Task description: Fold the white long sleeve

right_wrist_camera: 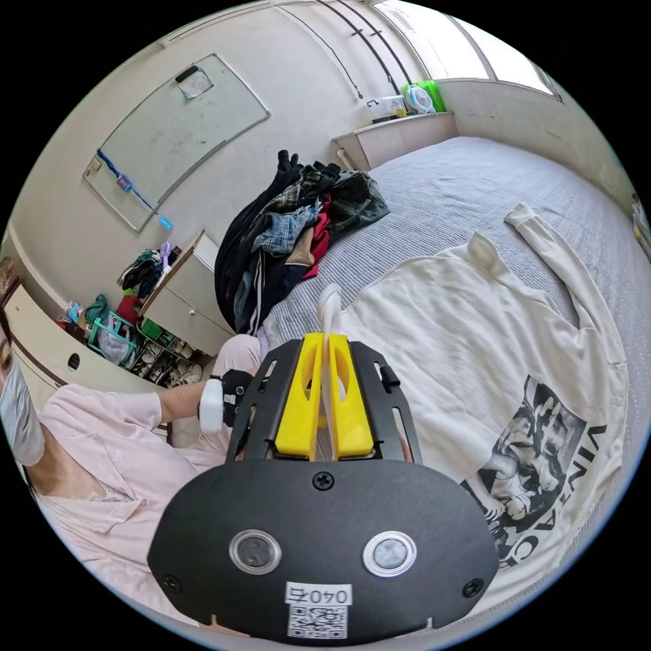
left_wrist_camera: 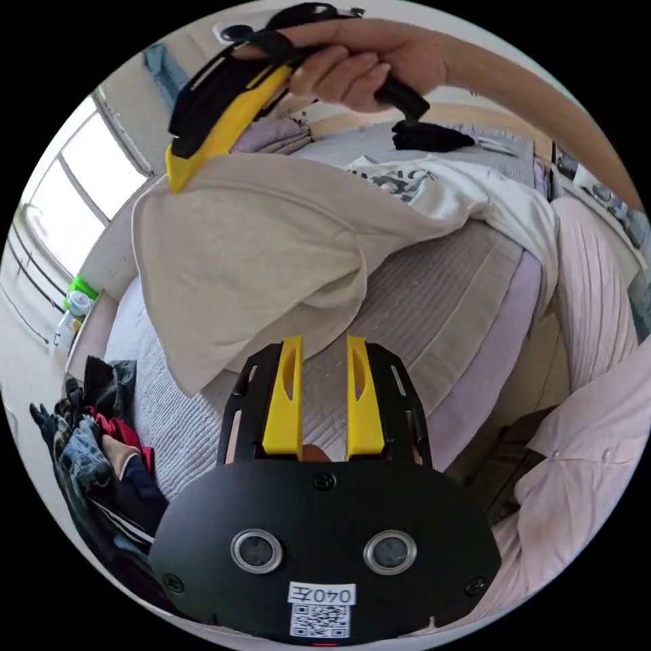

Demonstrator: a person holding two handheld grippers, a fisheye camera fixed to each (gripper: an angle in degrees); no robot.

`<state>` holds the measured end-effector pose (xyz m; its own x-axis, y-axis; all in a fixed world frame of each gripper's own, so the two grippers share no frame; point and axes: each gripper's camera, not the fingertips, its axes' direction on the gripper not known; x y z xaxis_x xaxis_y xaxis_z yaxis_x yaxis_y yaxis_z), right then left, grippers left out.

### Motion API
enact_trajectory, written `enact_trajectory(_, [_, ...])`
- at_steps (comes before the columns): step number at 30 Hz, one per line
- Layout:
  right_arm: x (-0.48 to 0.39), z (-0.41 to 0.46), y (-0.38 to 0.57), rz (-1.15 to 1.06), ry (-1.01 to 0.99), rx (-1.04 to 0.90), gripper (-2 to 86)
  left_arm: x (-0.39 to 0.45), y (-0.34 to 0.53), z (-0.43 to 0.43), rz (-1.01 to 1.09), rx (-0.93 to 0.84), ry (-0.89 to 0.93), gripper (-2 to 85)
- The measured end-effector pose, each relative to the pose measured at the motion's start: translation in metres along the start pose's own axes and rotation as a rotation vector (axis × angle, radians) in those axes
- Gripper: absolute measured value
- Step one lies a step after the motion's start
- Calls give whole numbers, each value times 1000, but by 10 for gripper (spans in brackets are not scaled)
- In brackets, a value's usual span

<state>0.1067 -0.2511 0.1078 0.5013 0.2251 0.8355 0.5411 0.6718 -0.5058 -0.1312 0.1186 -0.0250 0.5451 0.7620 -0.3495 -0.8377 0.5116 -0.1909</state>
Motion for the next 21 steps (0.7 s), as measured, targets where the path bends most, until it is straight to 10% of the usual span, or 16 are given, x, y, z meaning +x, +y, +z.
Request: enact_trajectory(21, [-32,-8,-14,13,-2,-3,-7,-71,-59,-9,205,-52,92,-7])
